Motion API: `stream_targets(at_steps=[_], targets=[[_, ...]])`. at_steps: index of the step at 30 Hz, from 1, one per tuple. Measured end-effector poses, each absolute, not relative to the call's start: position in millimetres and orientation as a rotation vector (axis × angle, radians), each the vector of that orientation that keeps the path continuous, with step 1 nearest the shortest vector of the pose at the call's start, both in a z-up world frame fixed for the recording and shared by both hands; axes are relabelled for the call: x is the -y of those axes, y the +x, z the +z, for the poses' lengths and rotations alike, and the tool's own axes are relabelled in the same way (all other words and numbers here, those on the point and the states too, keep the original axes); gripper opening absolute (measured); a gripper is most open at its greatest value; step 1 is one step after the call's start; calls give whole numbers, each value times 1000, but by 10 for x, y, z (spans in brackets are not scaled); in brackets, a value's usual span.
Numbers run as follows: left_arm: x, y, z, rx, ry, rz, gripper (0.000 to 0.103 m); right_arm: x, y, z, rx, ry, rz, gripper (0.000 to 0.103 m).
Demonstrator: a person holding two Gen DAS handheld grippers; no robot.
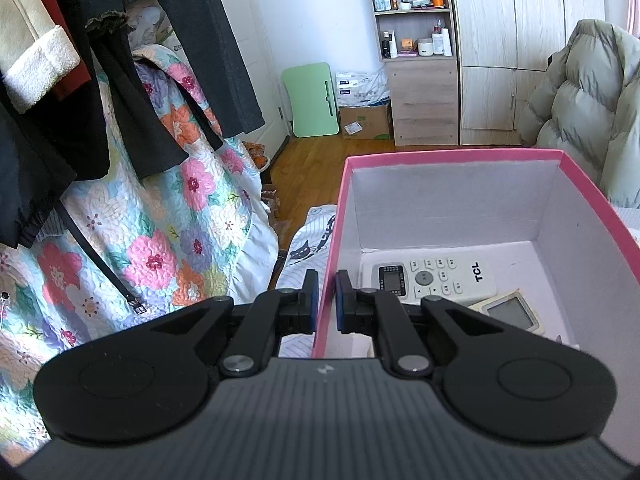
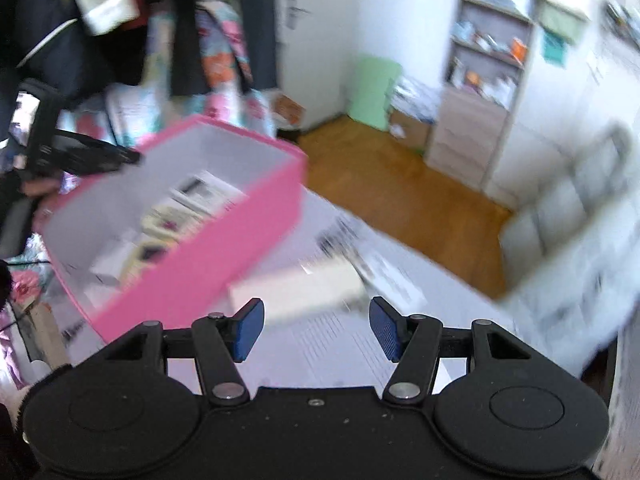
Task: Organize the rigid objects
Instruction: 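Grasp the white oppo plug charger with the right tool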
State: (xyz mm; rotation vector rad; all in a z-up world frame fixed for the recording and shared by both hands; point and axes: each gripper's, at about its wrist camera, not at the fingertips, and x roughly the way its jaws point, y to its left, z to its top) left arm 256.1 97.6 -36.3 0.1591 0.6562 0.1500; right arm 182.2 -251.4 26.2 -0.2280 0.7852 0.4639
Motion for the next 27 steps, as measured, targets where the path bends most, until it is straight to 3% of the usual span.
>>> stream_targets(at_steps=[6, 8, 15, 17, 27], targets=[[-958, 2570, -363, -662, 170, 155, 8, 3073, 1911, -281, -849, -111, 390, 64], [-962, 2581, -361, -663, 173, 157, 8, 3191, 1987, -464, -853, -89, 360, 70], [-975, 2585, -363, -661, 182, 156, 9, 3417, 2227, -850, -979, 134, 302, 71], [-996, 2584, -364, -654, 178, 152, 9, 3382, 2254, -886, -967, 190, 285, 75], [-949, 2533, -382, -638, 193, 161, 8, 2941, 2509, -979, -917, 43, 154, 77]])
